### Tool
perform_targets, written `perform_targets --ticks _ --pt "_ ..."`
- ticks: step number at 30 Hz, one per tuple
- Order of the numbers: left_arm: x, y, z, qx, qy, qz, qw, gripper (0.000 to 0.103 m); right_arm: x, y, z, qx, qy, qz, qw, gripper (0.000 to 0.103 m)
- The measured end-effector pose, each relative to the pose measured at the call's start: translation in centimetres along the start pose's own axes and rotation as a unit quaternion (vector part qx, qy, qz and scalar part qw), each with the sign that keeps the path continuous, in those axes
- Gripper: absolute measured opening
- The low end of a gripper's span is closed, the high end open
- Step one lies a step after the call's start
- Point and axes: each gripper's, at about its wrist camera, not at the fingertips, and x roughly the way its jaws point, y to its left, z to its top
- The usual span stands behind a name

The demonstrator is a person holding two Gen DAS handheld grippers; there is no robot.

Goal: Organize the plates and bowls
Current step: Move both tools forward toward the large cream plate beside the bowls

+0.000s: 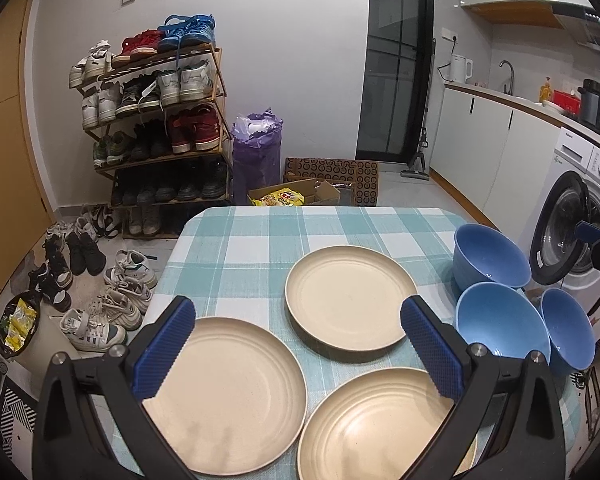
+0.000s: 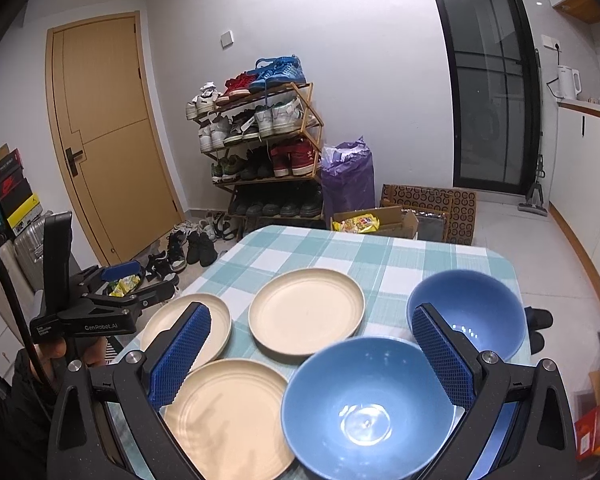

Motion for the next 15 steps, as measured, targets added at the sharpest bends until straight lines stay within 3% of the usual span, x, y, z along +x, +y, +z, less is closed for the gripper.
perform_targets --ticks 15 --pt "3.0 0.0 1.9 0.010 0.012 0.016 0.9997 0.103 3.1 -1.6 3.8 0.000 0.017 -0.002 1.000 0.103"
